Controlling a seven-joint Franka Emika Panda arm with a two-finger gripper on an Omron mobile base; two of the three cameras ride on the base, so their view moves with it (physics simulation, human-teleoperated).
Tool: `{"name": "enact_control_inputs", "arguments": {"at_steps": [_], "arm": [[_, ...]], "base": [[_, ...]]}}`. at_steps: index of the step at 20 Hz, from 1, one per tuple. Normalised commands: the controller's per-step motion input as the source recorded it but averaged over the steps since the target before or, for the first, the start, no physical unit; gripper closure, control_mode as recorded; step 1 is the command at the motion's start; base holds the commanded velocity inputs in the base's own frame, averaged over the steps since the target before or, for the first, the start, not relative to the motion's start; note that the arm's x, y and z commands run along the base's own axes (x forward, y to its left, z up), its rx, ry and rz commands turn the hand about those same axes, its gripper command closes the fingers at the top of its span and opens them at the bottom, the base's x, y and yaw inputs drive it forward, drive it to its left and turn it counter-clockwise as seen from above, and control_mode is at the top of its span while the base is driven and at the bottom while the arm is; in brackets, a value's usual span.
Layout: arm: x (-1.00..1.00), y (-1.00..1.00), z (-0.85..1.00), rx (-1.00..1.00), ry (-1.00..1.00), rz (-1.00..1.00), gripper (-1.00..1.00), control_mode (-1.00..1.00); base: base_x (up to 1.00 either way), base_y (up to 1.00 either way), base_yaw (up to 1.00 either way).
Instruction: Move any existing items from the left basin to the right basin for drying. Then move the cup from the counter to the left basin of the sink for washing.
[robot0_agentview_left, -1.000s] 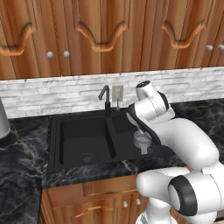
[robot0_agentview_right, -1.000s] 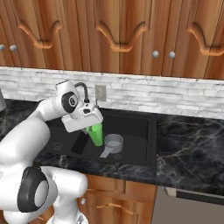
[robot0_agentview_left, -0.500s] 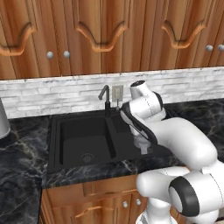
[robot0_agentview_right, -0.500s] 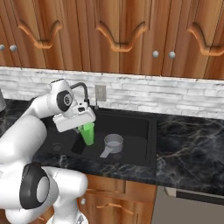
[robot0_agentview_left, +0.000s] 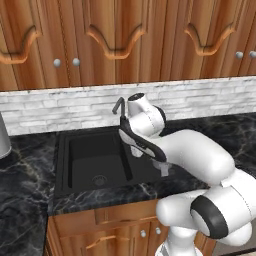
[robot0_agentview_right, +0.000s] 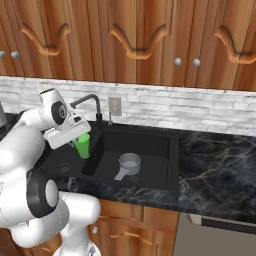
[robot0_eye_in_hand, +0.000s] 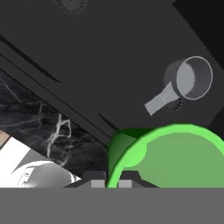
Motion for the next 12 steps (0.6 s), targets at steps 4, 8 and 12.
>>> {"name": "enact_control_inputs", "arguments": {"at_steps": [4, 8, 12], "arm": [[0.48, 0.6, 0.0, 0.12, 0.16, 0.41, 1.0, -1.0], [0.36, 0.47, -0.05, 0.13, 0.13, 0.41, 1.0, -1.0], [0.38, 0.49, -0.21, 0.02, 0.02, 0.31, 1.0, -1.0]], "base": [[0.0, 0.0, 0.0], [0.0, 0.0, 0.0], [0.0, 0.0, 0.0]]}}
